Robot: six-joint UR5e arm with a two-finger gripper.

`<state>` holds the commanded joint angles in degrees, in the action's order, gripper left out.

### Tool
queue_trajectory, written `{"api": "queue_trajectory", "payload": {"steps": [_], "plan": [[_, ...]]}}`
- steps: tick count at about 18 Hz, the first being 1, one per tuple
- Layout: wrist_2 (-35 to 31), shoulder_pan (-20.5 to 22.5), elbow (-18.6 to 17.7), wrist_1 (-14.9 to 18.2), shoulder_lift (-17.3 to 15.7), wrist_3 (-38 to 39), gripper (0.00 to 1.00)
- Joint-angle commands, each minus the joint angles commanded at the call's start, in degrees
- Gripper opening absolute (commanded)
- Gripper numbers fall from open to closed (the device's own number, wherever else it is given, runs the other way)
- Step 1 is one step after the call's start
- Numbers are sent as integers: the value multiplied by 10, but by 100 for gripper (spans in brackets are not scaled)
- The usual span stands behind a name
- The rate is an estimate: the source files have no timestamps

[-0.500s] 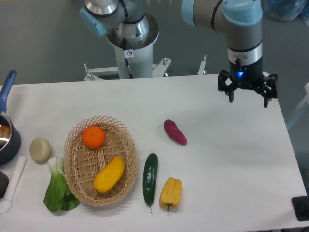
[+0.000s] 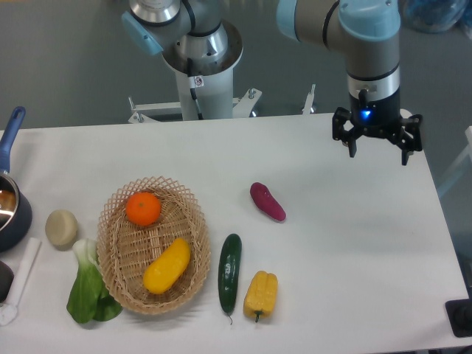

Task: Pick up the mango from the basket
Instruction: 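Move the open gripper over the wicker basket toward the yellow mango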

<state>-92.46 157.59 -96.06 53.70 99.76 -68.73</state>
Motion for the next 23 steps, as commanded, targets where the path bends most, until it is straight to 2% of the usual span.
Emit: {"api": "queue_trajectory", "payload": {"steps": [3, 5, 11, 19, 23], "plan": [[27, -3, -8, -1, -5, 11, 100], [30, -7, -21, -4, -21, 37, 100], [56, -77, -27, -2, -47, 164, 100], [63, -185, -33, -2, -36, 389, 100], [62, -250, -41, -8, -5, 407, 100]]}}
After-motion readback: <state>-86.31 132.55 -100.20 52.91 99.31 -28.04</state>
